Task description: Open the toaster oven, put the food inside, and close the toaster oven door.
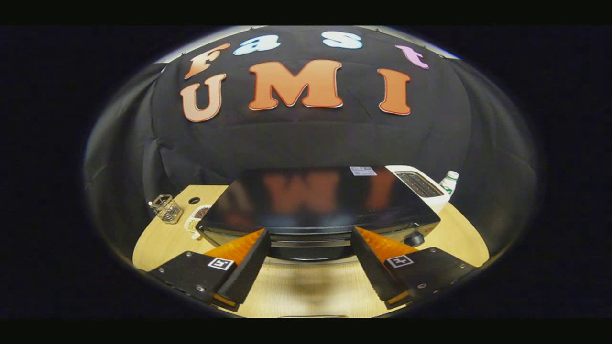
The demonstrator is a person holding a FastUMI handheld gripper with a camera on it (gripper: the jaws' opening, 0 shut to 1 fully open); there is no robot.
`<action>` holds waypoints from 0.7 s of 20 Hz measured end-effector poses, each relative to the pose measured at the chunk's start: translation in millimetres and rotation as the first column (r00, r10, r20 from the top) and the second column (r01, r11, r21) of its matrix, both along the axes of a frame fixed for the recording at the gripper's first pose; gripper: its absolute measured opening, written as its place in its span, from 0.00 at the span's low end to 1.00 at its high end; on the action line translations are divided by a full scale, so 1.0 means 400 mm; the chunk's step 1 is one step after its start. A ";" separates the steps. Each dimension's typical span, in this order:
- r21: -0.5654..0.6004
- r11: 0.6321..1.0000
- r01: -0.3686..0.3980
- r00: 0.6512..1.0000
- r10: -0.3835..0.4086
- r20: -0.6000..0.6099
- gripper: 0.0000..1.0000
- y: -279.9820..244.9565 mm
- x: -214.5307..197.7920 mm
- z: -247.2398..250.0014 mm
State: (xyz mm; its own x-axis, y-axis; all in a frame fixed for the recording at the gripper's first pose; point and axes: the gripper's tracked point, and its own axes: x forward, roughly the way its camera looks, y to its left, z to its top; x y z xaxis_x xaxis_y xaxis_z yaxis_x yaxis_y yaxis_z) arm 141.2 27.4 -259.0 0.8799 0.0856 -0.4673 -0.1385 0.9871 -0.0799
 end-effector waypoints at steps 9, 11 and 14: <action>-0.008 1.000 0.016 0.998 -0.016 -0.061 1.00 -0.031 -0.156 -0.061; -0.010 1.000 0.018 0.996 -0.019 -0.087 1.00 -0.039 -0.193 -0.088; -0.012 1.000 0.022 0.993 -0.023 -0.118 1.00 -0.052 -0.240 -0.123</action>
State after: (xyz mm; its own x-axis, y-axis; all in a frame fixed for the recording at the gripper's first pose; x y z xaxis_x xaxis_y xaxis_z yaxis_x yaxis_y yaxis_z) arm 45.3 6.8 -308.2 0.8201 0.0611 -0.5690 -0.1255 0.9893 -0.0746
